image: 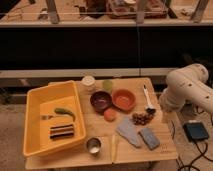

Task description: Place apple in metal cup

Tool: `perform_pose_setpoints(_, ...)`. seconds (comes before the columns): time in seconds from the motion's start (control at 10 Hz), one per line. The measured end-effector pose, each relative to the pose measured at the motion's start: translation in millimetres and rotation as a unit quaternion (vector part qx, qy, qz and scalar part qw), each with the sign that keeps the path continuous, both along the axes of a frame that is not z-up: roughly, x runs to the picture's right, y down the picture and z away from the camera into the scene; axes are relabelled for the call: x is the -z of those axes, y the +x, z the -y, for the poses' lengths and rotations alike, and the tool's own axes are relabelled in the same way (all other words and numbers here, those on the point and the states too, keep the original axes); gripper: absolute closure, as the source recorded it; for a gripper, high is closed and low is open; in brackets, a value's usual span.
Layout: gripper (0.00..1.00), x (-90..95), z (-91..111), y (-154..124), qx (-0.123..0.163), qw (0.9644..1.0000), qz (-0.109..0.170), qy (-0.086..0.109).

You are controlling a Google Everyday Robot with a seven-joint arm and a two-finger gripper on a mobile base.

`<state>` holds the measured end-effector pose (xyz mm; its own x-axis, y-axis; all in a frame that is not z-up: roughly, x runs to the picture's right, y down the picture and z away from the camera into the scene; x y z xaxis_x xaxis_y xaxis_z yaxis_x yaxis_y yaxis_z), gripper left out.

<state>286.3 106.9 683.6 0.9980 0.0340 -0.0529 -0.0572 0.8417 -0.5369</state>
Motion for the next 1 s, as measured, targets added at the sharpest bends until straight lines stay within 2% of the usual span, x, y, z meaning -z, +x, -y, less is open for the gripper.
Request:
perform_pose_setpoints(0.2,0.35,-0.2,1,-1,0.0,1.0,0.002,0.002)
perform_pose_setpoints(0.4,0.35,-4.2,16,-13,0.013,0.9997,0.014,0.013)
perform_pose_setpoints(0.5,0.35,-10.8,25,-25,0.016,0.9995,0.023,0.017)
perform_pose_setpoints(0.6,0.35,-25.8,43,-49,0.025,0.9987,0.038,0.022)
perform_pose_setpoints(0.8,0.35,-48.8,65,-91,0.032,0.9975,0.057,0.026)
perform_pose_setpoints(1.0,0.35,-61.0,74,-112,0.032,0.9972,0.062,0.026)
